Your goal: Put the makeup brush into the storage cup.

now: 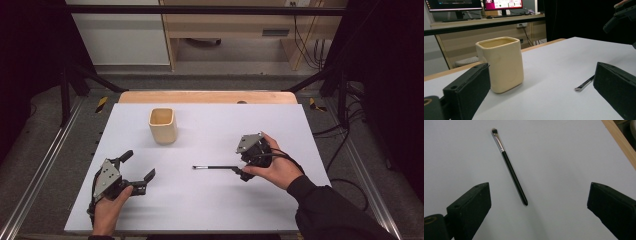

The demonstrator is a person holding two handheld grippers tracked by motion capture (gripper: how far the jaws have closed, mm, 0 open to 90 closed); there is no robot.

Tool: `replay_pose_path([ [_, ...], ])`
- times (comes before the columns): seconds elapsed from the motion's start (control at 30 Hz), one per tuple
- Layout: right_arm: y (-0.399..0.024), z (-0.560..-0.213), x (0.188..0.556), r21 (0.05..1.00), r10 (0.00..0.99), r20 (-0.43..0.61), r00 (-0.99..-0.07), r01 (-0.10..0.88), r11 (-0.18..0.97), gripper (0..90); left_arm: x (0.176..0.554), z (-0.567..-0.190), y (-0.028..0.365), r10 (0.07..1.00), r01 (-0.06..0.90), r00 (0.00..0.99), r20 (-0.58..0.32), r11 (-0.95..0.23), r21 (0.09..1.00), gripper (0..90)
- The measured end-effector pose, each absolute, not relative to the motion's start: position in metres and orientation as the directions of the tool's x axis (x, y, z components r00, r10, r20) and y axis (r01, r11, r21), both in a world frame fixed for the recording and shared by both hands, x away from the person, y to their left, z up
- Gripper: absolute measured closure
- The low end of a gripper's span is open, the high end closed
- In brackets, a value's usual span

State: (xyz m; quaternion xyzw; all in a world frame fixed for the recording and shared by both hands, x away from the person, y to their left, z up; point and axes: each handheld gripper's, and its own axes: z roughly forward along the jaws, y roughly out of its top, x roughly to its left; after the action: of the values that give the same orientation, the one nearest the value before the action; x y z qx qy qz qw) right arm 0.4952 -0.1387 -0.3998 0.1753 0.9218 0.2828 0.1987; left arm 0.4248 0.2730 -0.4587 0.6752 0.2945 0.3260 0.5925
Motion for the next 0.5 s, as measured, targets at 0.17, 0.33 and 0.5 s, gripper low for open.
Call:
replay_pose_path([
  [0.17, -0.127, -0.405, 0.501, 0.585, 0.415, -0.248, -0.876, 0.206, 0.784, 5.4, 0.425, -0.459, 0.273, 0.784, 0.011, 0.614, 0.091, -0.124, 0.992, 0.8],
  [0.33, -0.116, -0.41, 0.503, 0.564, 0.369, -0.237, -0.899, 0.182, 0.805, 5.5, 0.425, -0.458, 0.274, 0.784, 0.009, 0.614, 0.093, -0.125, 0.992, 0.8],
  [0.5, -0.108, -0.415, 0.504, 0.561, 0.352, -0.228, -0.908, 0.173, 0.81, 5.5, 0.426, -0.458, 0.274, 0.784, 0.009, 0.613, 0.093, -0.125, 0.992, 0.8],
])
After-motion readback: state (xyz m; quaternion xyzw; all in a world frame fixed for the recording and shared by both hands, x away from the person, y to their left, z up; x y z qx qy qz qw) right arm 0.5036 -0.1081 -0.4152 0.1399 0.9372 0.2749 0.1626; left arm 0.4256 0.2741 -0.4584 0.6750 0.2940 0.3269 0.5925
